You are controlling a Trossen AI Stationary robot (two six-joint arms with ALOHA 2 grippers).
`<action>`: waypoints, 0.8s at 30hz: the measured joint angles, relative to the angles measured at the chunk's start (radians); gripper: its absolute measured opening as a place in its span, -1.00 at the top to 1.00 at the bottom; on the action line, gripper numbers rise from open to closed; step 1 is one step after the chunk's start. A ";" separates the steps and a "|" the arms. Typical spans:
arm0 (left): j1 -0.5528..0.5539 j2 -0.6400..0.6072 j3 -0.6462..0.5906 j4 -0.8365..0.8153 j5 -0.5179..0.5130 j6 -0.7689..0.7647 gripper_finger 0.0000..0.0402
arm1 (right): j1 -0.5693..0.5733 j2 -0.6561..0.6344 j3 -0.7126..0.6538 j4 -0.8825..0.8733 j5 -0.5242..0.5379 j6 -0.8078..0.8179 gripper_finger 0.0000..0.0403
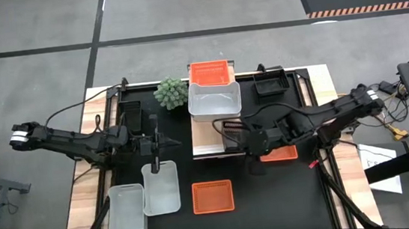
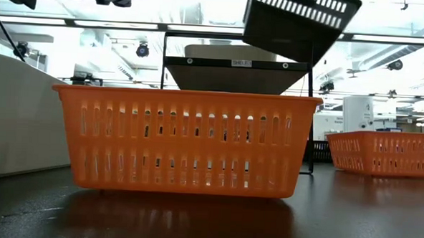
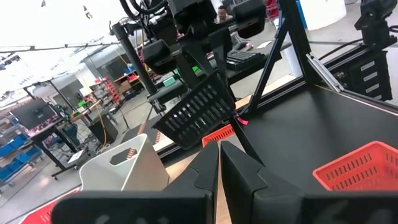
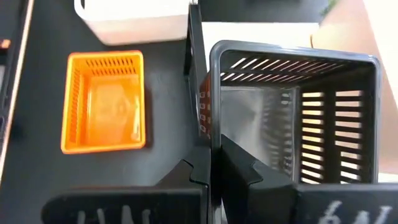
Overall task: Stack baskets on shelf by color
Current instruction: Put the bottom right black bin on the shelf
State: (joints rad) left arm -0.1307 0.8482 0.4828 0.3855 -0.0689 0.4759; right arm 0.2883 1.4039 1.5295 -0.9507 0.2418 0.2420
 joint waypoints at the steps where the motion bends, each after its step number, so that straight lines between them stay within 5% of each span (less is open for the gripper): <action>1: 0.000 0.000 0.000 -0.001 0.000 0.000 0.99 | 0.000 0.003 0.000 0.012 0.003 -0.008 0.96; 6: 0.000 0.002 0.000 -0.001 0.000 0.000 0.99 | -0.019 0.035 0.000 0.070 0.080 -0.079 0.96; 16: 0.000 0.007 0.000 -0.003 0.000 -0.002 0.99 | -0.086 0.127 0.000 0.128 0.074 -0.142 0.94; 24: 0.000 0.034 0.000 -0.002 0.000 -0.015 0.99 | -0.118 0.164 0.000 0.165 0.073 -0.166 0.63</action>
State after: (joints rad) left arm -0.1307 0.8821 0.4828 0.3834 -0.0685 0.4610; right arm 0.1699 1.5682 1.5295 -0.7858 0.3149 0.0764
